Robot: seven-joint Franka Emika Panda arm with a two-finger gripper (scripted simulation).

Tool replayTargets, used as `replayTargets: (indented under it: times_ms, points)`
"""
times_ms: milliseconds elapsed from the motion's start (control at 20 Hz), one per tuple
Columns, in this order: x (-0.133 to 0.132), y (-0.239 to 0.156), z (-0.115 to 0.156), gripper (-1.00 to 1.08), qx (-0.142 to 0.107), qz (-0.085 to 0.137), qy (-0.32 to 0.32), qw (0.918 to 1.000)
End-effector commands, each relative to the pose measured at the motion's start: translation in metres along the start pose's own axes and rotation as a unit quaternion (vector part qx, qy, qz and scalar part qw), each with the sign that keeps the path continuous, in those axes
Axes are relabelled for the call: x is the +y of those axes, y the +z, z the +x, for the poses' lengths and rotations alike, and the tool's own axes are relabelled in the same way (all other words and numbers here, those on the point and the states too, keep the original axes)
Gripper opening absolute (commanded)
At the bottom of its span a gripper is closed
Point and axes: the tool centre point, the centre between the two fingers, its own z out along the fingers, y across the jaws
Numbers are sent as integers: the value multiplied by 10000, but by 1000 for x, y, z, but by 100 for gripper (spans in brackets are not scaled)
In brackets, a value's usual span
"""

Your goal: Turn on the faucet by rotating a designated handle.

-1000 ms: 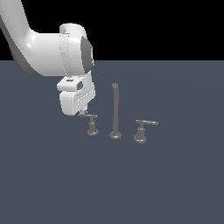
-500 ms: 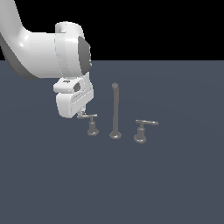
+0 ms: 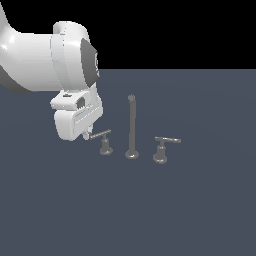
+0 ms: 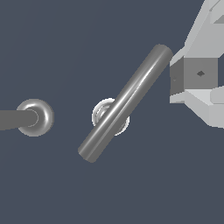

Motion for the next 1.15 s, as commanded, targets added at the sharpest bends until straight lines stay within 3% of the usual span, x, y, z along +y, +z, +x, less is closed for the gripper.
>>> replayTargets:
  times_ms: [0,500,550,600,1100]
  points:
    - [5,0,4,-100,4,-18,-14,10000]
    - [24,-1,40,-100,16,-31,52,10000]
    - [24,-1,40,-100,16,-31,52,10000]
    - [28,0,17,-100,-24,-36,-131,9999]
    - [14,-1,81,-100,17,-31,55,10000]
